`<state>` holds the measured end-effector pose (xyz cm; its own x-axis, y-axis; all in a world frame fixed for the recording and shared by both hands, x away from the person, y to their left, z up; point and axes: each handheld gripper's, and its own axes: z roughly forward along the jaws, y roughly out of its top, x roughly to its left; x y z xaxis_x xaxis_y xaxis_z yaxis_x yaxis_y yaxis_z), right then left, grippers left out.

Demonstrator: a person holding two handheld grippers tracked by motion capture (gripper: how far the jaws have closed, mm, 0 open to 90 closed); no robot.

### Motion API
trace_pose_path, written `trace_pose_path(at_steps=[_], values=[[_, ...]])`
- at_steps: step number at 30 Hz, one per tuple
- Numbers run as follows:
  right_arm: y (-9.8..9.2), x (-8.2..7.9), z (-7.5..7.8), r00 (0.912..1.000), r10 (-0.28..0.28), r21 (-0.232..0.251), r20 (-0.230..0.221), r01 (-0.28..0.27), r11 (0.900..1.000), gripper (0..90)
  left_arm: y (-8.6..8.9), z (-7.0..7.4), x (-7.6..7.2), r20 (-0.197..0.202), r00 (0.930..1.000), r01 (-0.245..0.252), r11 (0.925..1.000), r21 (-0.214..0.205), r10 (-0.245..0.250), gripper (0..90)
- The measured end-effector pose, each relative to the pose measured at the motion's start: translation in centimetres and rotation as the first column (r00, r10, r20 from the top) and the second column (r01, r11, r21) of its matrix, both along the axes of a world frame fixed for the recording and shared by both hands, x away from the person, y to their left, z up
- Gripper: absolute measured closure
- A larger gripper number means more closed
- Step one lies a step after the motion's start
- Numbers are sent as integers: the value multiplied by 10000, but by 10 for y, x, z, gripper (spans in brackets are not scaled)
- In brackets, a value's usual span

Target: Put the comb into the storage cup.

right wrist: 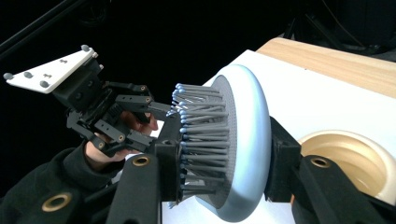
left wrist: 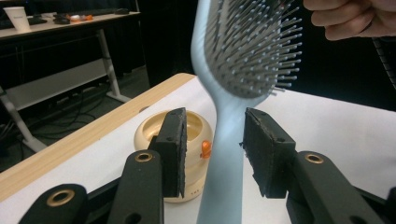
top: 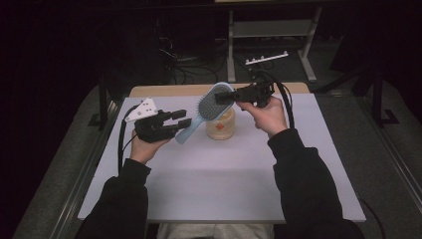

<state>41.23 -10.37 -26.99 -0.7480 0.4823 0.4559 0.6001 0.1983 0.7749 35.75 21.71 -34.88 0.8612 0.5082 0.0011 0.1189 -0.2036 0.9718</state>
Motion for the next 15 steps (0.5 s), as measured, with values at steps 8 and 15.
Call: trace_pose_path(at_steps=[8,15], values=[[-3,-1,13,9991,-220,-619,362,242,9978,565,12,-7,2,-329,9993,-174,9998,-73,171,551],[-6,-1,26,9971,-356,-759,676,407,9963,561,24,-13,1,-578,9982,-202,9990,-409,179,446]])
